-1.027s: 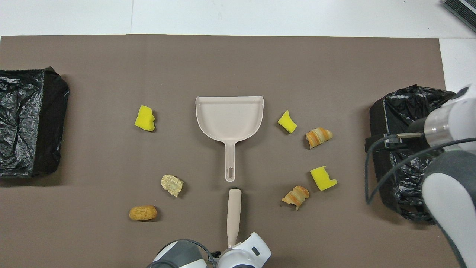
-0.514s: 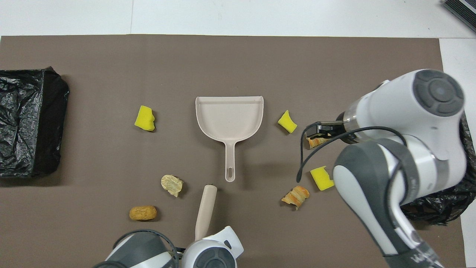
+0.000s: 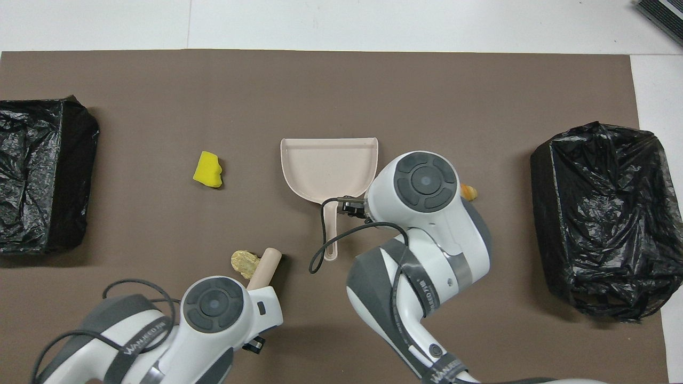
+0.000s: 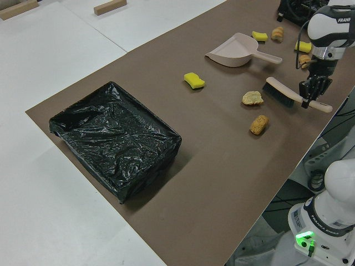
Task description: Sweep and dump trash in bin
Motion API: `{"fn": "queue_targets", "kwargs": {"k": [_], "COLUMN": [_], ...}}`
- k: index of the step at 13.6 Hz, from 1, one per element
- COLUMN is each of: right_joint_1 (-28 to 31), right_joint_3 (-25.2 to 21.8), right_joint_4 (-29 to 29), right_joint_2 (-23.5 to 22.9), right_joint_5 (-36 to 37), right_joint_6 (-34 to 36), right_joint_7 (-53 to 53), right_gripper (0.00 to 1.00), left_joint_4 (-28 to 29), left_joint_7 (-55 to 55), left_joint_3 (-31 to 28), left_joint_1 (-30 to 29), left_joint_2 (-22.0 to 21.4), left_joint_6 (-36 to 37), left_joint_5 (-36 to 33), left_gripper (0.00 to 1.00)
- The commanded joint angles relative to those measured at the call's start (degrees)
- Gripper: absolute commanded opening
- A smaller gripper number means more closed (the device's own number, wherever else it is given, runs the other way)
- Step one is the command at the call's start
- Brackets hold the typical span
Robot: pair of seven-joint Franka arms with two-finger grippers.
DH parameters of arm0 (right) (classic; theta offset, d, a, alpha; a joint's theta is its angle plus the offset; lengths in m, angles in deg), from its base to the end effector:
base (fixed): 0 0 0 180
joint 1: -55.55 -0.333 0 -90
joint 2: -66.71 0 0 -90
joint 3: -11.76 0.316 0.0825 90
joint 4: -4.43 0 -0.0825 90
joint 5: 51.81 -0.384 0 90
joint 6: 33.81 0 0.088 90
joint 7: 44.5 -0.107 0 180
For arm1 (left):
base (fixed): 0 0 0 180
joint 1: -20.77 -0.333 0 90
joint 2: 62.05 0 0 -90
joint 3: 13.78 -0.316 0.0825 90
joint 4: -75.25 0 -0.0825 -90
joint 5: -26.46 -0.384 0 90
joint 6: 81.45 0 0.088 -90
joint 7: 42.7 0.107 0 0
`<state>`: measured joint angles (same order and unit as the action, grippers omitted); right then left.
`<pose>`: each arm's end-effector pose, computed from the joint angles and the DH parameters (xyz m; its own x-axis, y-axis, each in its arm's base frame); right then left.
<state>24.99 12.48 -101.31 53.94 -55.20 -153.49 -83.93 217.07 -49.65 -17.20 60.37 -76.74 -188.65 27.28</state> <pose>0.5263 0.3227 0.4071 0.9853 -0.1700 -0.0196 -0.1708 -0.9838 -0.0547 0.3236 -0.2384 0.3628 0.8222 -0.4549 -0.3420 -0.4888 -0.8723 -0.0150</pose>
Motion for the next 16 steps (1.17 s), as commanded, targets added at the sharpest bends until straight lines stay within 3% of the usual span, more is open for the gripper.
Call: {"fn": "queue_targets", "kwargs": {"k": [1, 3, 5, 7, 9, 10, 11, 13, 16], "right_joint_1": [-3.52, -6.61, -7.84, -8.38, -8.38, -8.38, -8.38, -8.20, -5.05], "right_joint_3": [-0.27, -0.45, -0.36, -0.27, -0.27, -0.27, -0.27, -0.36, -0.36], "right_joint_4": [1.59, 1.94, 1.85, 1.42, 0.89, 1.06, 2.02, 3.08, 2.47], "right_joint_2": [-2.61, -4.80, -5.68, -6.13, -6.13, -6.13, -6.13, -6.13, -2.89], "right_joint_5": [0.39, 1.09, 3.63, 5.92, 6.72, 6.81, 6.72, 6.90, 6.64], "right_joint_6": [-1.33, -3.17, -3.71, -3.89, -3.80, -3.63, -2.67, -1.52, -0.12], "right_joint_7": [-5.37, -8.81, -8.91, -8.39, -7.25, -6.63, -6.63, -6.10, 5.46], "right_gripper": [1.00, 1.00, 0.97, 0.81, 0.40, 0.11, 0.00, 0.00, 0.00], "left_joint_4": [0.74, -2.66, -9.60, -14.62, -15.70, -15.00, -13.51, -8.95, 0.54], "left_joint_7": [8.41, 14.22, 15.47, 16.09, 20.81, 24.14, 27.74, 35.65, 49.53], "left_joint_3": [0.52, 0.43, 0.43, 0.34, 0.26, 0.26, 0.26, 0.26, 0.17], "left_joint_1": [-8.11, -12.78, -14.64, -16.04, -16.23, -16.75, -17.62, -17.81, -20.00], "left_joint_2": [1.77, 5.01, 7.84, 7.06, 2.94, 0.48, -2.06, -6.64, -14.72], "left_joint_6": [-6.58, -7.93, -5.05, -1.36, 6.53, 11.44, 13.32, 13.95, 13.60], "left_joint_5": [-0.64, -0.90, -2.92, -3.01, -2.93, -2.93, -2.93, -2.93, -2.84], "left_gripper": [0.00, 0.00, 0.00, 0.00, 0.00, 0.00, 0.00, 0.00, 0.00]}}
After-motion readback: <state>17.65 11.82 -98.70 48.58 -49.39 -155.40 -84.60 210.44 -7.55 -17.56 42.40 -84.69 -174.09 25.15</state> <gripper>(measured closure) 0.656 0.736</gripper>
